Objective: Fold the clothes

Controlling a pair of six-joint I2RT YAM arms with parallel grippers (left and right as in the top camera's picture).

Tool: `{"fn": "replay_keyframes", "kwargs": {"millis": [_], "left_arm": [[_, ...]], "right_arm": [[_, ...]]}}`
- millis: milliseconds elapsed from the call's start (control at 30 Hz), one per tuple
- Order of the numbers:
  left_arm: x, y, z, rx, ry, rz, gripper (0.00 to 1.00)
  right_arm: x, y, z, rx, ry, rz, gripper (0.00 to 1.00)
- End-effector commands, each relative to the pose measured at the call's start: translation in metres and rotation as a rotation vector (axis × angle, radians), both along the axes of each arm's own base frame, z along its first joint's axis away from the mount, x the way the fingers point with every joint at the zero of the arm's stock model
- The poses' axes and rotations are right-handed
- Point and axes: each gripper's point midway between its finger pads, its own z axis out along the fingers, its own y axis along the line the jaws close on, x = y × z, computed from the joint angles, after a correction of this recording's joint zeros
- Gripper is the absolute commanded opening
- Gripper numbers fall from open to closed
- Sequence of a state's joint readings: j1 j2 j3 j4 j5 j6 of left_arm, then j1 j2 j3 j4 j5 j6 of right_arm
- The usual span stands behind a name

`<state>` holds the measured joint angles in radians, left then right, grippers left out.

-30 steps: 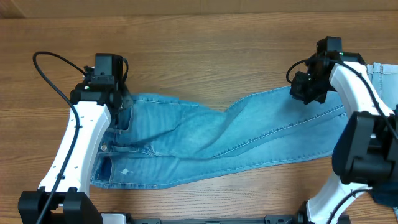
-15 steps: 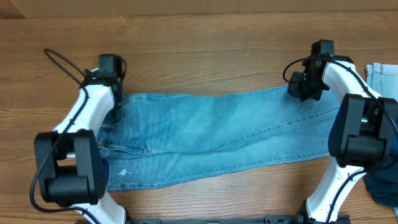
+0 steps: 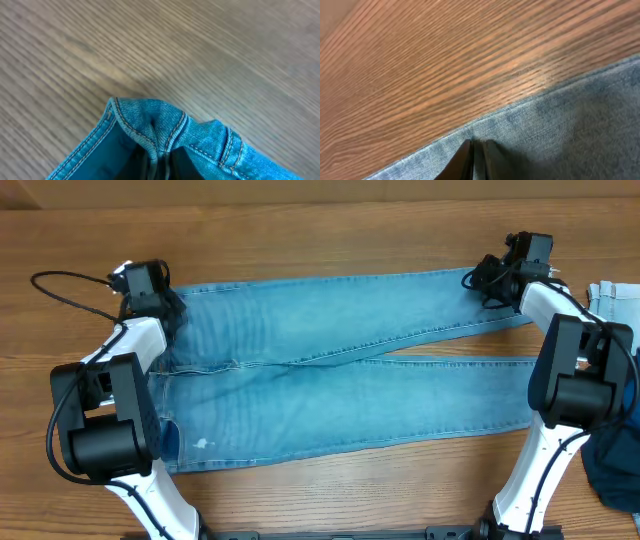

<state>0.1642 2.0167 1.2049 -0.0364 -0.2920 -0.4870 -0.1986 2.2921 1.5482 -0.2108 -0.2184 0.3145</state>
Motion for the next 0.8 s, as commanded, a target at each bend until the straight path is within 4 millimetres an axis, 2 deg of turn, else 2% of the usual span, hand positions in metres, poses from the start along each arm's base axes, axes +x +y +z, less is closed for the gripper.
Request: {"fn": "replay_keyframes", "kwargs": {"millis": [0, 67, 133, 200, 233, 267, 300, 333, 400, 467, 500, 533, 567, 600, 667, 733, 767], "left_arm": [[0.036, 0.001, 0.029, 0.054, -0.161, -0.097, 0.06], [0.042, 0.0, 0.036, 0.059, -0.193, -0.102, 0.07], [0.046, -0.003, 0.039, 0.055, -0.199, -0.126, 0.08], [0.047, -0.007, 0.039, 0.06, -0.191, -0.164, 0.14], [0.048, -0.01, 0.038, 0.057, -0.185, -0.187, 0.19], [0.047, -0.014, 0.036, 0.051, -0.169, -0.211, 0.48], [0.046, -0.017, 0.034, 0.041, -0.147, -0.234, 0.68], [0.043, -0.022, 0.032, 0.033, -0.102, -0.275, 0.82], [0.038, -0.027, 0.036, 0.047, -0.039, -0.339, 0.97], [0.03, -0.027, 0.06, 0.076, 0.002, -0.377, 1.0], [0.025, -0.027, 0.077, 0.078, 0.003, -0.375, 1.0], [0.019, -0.029, 0.093, 0.067, 0.003, -0.382, 1.0], [0.006, -0.032, 0.111, 0.052, 0.023, -0.388, 1.0], [-0.009, -0.035, 0.123, 0.041, 0.051, -0.389, 1.0], [-0.034, -0.039, 0.133, 0.022, 0.101, -0.39, 1.0], [-0.068, -0.047, 0.13, -0.031, 0.203, -0.391, 1.0], [-0.092, -0.053, 0.123, -0.079, 0.29, -0.393, 1.0]], "right_arm": [[-0.029, -0.029, -0.07, -0.067, 0.132, -0.102, 0.18], [-0.025, -0.03, -0.067, -0.07, 0.111, -0.102, 0.26], [-0.02, -0.031, -0.064, -0.075, 0.091, -0.102, 0.29], [-0.014, -0.029, -0.059, -0.068, 0.064, -0.081, 0.48], [-0.011, -0.028, -0.055, -0.063, 0.055, -0.068, 0.52], [-0.009, -0.028, -0.052, -0.07, 0.058, -0.055, 0.63], [-0.008, -0.028, -0.048, -0.084, 0.071, -0.036, 0.84], [-0.007, -0.031, -0.038, -0.11, 0.096, 0.003, 1.0], [-0.006, -0.041, -0.012, -0.124, 0.134, 0.017, 1.0], [-0.01, -0.061, 0.041, -0.111, 0.166, -0.017, 1.0], [-0.019, -0.07, 0.067, -0.099, 0.19, -0.04, 1.0], [-0.026, -0.076, 0.082, -0.092, 0.207, -0.055, 1.0], [-0.048, -0.086, 0.106, -0.066, 0.263, -0.089, 1.0], [-0.067, -0.092, 0.118, -0.035, 0.308, -0.135, 1.0], [-0.097, -0.104, 0.128, 0.009, 0.373, -0.204, 1.0], [-0.133, -0.117, 0.129, 0.075, 0.472, -0.284, 1.0], [-0.159, -0.124, 0.125, 0.114, 0.55, -0.317, 1.0]]}}
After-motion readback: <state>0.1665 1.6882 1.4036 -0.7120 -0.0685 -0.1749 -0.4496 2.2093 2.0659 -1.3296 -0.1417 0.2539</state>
